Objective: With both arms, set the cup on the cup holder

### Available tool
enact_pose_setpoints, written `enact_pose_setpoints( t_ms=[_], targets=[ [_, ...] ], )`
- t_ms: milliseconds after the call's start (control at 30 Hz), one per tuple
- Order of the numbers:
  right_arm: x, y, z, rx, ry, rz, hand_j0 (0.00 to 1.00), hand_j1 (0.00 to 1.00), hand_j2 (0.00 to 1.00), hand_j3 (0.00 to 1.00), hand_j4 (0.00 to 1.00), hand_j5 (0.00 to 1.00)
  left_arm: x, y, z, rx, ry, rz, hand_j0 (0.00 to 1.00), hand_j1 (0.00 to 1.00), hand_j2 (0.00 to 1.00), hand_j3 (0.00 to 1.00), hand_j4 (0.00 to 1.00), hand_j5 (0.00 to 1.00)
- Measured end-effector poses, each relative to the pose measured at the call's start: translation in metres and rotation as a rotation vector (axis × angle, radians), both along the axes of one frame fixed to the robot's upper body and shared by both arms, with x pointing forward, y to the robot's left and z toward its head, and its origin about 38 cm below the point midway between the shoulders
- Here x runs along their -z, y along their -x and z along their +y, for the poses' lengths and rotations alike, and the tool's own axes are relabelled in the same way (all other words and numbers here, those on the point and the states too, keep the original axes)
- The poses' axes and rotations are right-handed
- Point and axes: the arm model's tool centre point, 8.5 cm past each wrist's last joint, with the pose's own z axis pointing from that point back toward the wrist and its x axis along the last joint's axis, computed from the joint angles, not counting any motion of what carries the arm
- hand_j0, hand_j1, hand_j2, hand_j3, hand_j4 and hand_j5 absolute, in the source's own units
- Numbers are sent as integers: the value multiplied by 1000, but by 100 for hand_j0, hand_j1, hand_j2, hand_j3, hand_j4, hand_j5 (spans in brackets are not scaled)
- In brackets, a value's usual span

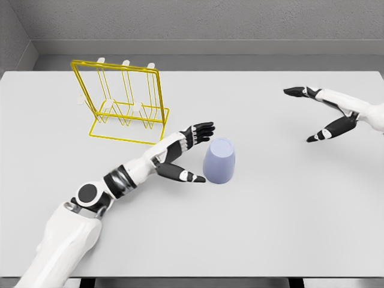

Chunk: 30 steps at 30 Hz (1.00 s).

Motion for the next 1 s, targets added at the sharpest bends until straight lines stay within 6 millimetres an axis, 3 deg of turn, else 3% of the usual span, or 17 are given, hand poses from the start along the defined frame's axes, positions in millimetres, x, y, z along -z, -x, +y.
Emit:
enact_pose_setpoints(
  t_ms=[200,1000],
  targets=[
    [-27,-13,-6,6,111,-97,100,100,100,100,100,100,4,0,-3,-2,6,14,100,100,100,100,100,100],
    [-30,-13,-2,-13,131,-112,100,100,100,100,100,100,11,0,-4,-9,4,39,100,100,100,100,100,100]
  ],
)
